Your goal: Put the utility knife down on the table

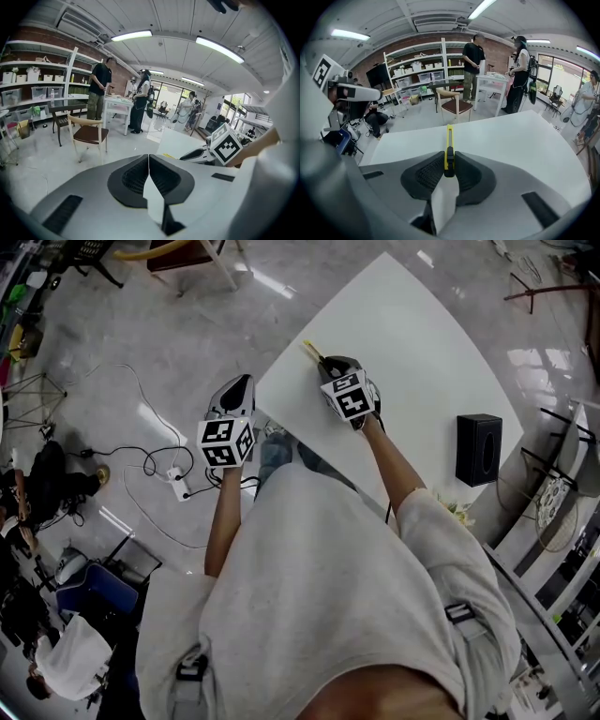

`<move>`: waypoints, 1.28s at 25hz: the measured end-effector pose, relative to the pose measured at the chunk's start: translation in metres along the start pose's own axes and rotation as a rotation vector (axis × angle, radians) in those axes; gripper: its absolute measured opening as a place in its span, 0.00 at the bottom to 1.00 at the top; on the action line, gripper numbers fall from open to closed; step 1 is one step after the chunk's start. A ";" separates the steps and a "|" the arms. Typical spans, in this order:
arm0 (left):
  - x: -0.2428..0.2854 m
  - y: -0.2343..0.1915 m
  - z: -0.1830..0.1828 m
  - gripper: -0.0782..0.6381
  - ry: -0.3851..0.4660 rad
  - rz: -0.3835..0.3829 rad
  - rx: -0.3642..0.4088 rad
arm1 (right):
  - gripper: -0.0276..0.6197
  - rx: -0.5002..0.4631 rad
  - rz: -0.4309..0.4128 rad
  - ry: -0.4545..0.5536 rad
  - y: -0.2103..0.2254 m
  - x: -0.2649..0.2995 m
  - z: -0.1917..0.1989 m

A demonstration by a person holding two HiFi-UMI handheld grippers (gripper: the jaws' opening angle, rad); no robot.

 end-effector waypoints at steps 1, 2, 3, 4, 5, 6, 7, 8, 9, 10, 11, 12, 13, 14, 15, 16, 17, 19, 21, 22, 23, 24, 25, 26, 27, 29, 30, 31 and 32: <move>0.000 -0.001 0.000 0.14 -0.001 -0.002 -0.001 | 0.17 -0.004 -0.011 -0.017 -0.003 0.003 -0.001; 0.000 -0.001 0.001 0.14 -0.001 -0.004 -0.003 | 0.17 -0.008 -0.019 -0.033 -0.005 0.005 -0.001; 0.000 -0.001 0.001 0.14 -0.001 -0.006 -0.004 | 0.17 -0.014 -0.023 -0.046 -0.006 0.007 -0.001; 0.000 -0.002 0.001 0.14 -0.002 -0.008 -0.005 | 0.17 -0.020 -0.026 -0.057 -0.007 0.009 -0.001; 0.000 -0.002 0.001 0.14 -0.002 -0.009 -0.006 | 0.17 -0.024 -0.027 -0.065 -0.008 0.010 -0.001; 0.000 -0.003 0.001 0.14 -0.002 -0.011 -0.007 | 0.17 -0.027 -0.027 -0.072 -0.009 0.011 -0.001; -0.001 -0.004 0.001 0.14 -0.003 -0.013 -0.008 | 0.17 -0.029 -0.027 -0.077 -0.009 0.011 -0.001; -0.001 -0.005 0.001 0.14 -0.003 -0.015 -0.010 | 0.17 -0.031 -0.029 -0.081 -0.010 0.011 -0.002; -0.001 -0.006 0.001 0.14 -0.003 -0.016 -0.011 | 0.17 -0.032 -0.031 -0.083 -0.010 0.012 -0.002; 0.000 -0.007 0.001 0.14 -0.003 -0.016 -0.012 | 0.17 -0.032 -0.034 -0.084 -0.010 0.012 -0.002; 0.001 -0.007 0.001 0.14 -0.004 -0.015 -0.011 | 0.17 -0.032 -0.036 -0.086 -0.009 0.013 -0.002; 0.002 -0.007 0.000 0.14 -0.003 -0.013 -0.010 | 0.17 -0.031 -0.038 -0.087 -0.009 0.013 -0.002; 0.003 -0.006 -0.001 0.14 -0.003 -0.011 -0.009 | 0.17 -0.031 -0.040 -0.087 -0.008 0.013 -0.002; 0.004 -0.006 -0.002 0.14 -0.003 -0.008 -0.009 | 0.17 -0.031 -0.040 -0.087 -0.008 0.013 -0.002; 0.005 -0.005 -0.002 0.14 -0.002 -0.005 -0.008 | 0.17 -0.031 -0.040 -0.088 -0.008 0.013 -0.002; 0.005 -0.005 -0.003 0.14 -0.002 -0.003 -0.007 | 0.17 -0.033 -0.040 -0.088 -0.009 0.013 -0.003; 0.005 -0.005 -0.004 0.14 -0.001 -0.001 -0.006 | 0.17 -0.037 -0.039 -0.090 -0.009 0.013 -0.003; 0.004 -0.005 -0.004 0.14 -0.001 0.000 -0.003 | 0.17 -0.043 -0.037 -0.093 -0.008 0.012 -0.003; 0.003 -0.006 -0.004 0.14 0.000 -0.001 -0.001 | 0.21 -0.040 -0.036 -0.096 -0.005 0.013 -0.003; 0.003 -0.006 -0.004 0.14 0.000 -0.002 0.000 | 0.23 -0.033 -0.039 -0.097 -0.003 0.013 -0.003; 0.002 -0.006 -0.004 0.14 0.000 -0.002 0.002 | 0.26 -0.027 -0.043 -0.097 -0.001 0.013 -0.002; 0.002 -0.007 -0.005 0.14 0.000 -0.001 0.003 | 0.30 -0.025 -0.045 -0.094 0.000 0.013 -0.002; 0.002 -0.007 -0.005 0.14 0.001 0.000 0.004 | 0.32 -0.026 -0.043 -0.087 0.001 0.011 -0.002; 0.001 -0.007 -0.006 0.14 0.002 0.001 0.005 | 0.32 -0.027 -0.038 -0.076 0.001 0.009 -0.003; 0.000 -0.007 -0.006 0.14 0.003 0.002 0.007 | 0.32 -0.026 -0.032 -0.061 0.002 0.007 -0.002; -0.001 -0.006 -0.008 0.14 0.008 0.004 0.009 | 0.32 -0.018 -0.017 -0.029 0.003 0.003 -0.001; -0.001 -0.006 -0.009 0.14 0.010 0.005 0.010 | 0.32 -0.012 -0.008 -0.017 0.003 -0.001 -0.001; -0.001 -0.007 -0.009 0.14 0.012 0.006 0.011 | 0.32 -0.006 0.004 -0.007 0.003 -0.006 -0.002; -0.001 -0.007 -0.010 0.14 0.013 0.008 0.013 | 0.32 0.000 0.016 0.004 0.003 -0.011 -0.003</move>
Point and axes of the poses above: the fingertips, and each gripper's own axes: x forward along the fingers, y to its right, z out of its underside, the point moved 10 cm from there along -x, backward along the fingers, and after that the axes turned 1 degree about y, right-handed, at the moved point
